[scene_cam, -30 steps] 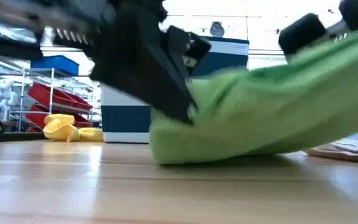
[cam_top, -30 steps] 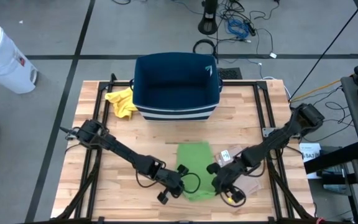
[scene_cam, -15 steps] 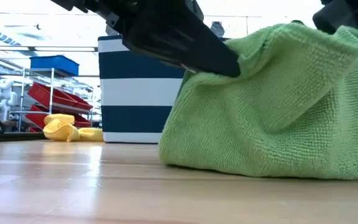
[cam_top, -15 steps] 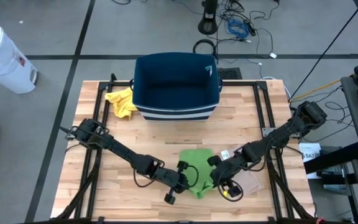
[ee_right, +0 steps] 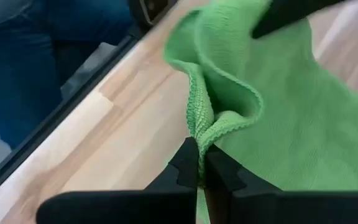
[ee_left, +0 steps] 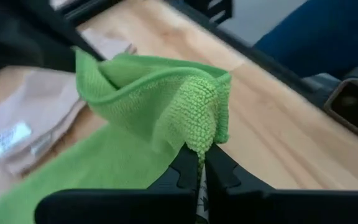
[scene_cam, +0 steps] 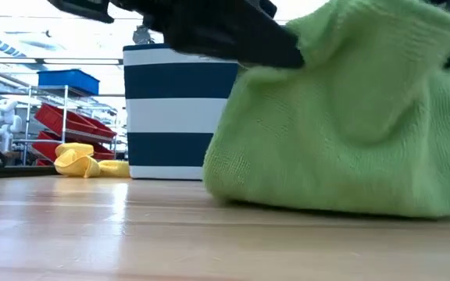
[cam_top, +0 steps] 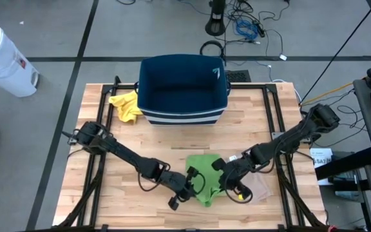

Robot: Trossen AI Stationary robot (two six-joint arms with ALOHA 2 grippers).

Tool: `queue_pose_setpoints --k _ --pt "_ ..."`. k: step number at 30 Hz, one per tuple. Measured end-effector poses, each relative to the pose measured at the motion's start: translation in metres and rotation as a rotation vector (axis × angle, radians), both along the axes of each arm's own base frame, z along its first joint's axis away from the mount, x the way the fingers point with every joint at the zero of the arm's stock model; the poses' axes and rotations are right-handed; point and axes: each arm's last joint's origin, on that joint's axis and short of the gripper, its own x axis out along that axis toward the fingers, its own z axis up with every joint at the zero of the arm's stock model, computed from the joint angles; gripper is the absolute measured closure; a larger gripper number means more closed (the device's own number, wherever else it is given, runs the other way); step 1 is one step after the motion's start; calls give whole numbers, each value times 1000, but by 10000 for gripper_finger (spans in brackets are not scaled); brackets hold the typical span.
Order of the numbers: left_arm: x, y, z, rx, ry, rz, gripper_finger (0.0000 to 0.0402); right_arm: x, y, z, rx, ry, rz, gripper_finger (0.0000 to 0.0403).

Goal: Fold towel
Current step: Fold the green towel

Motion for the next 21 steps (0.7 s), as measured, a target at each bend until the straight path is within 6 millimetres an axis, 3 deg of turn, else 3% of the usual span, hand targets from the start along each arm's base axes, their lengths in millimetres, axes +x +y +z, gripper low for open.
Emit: queue_pose_setpoints --k 9,14,18,21 --pt "-1 34 31 -53 -30 -243 401 -10 -17 34 -8 -202 182 403" --pt "2 55 34 -123 -15 -340 400 -16 -29 52 -34 -319 232 403" --pt "5 74 32 -138 21 -323 400 -15 -40 53 -46 -325 231 403" --pt "7 86 29 -126 40 -299 400 -11 -51 43 -83 -254 211 403"
